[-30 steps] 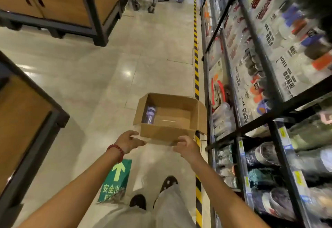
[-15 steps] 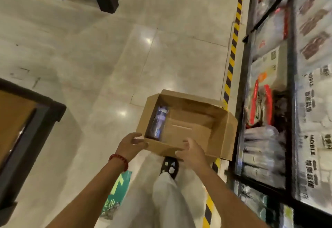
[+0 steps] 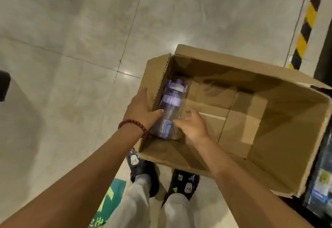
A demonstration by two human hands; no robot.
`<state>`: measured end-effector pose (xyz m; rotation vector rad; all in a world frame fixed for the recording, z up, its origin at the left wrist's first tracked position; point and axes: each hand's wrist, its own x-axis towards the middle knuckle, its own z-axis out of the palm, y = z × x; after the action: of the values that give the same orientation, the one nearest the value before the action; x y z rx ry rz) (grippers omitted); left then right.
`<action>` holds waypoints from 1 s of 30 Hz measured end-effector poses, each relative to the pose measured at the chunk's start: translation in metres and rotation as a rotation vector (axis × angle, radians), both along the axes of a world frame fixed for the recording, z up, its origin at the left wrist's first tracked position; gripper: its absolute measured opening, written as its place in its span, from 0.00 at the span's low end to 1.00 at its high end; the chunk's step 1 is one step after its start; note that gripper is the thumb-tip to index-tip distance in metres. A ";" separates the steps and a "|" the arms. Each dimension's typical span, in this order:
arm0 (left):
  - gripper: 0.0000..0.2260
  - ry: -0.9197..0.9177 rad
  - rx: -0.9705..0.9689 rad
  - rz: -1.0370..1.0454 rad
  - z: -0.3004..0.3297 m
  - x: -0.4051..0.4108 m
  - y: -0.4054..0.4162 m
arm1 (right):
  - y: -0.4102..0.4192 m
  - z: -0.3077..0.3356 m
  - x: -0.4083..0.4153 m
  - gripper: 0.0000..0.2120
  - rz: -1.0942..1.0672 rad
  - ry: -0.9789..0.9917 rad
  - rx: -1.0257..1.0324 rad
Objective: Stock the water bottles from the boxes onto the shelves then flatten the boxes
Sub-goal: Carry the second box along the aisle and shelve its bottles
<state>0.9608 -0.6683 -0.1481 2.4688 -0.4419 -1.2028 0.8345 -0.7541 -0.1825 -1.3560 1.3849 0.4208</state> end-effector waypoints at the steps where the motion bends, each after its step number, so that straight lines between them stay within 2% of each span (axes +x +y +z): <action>1: 0.36 0.008 -0.004 -0.039 -0.017 0.001 -0.001 | 0.003 -0.026 0.005 0.25 -0.025 0.016 -0.001; 5: 0.30 -0.024 -0.127 -0.061 -0.054 -0.004 -0.001 | 0.018 -0.114 0.022 0.36 -0.139 0.034 0.017; 9: 0.26 -0.090 -0.174 -0.017 -0.064 -0.011 0.002 | 0.036 -0.157 0.035 0.56 -0.122 0.034 -0.030; 13: 0.28 -0.089 -0.190 0.008 -0.071 -0.010 0.008 | 0.051 -0.171 0.040 0.53 -0.209 0.034 -0.168; 17: 0.29 -0.070 -0.177 -0.004 -0.067 -0.008 0.006 | 0.045 -0.166 0.039 0.51 -0.309 -0.015 -0.121; 20: 0.27 -0.033 -0.176 -0.009 -0.061 -0.006 0.002 | 0.039 -0.148 0.037 0.50 -0.323 -0.026 -0.046; 23: 0.29 0.028 -0.160 -0.047 -0.049 -0.002 0.003 | 0.033 -0.107 0.025 0.48 -0.315 -0.044 -0.015; 26: 0.32 0.123 -0.039 -0.032 -0.016 0.002 0.004 | 0.022 -0.047 0.003 0.45 -0.319 -0.071 0.015; 30: 0.31 0.179 0.045 0.060 0.064 0.004 0.005 | 0.006 0.060 -0.024 0.49 -0.336 -0.124 0.037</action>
<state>0.9648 -0.6631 -0.0840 2.3662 -0.2924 -1.4077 0.8109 -0.7480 -0.1223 -1.0746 1.4599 0.1355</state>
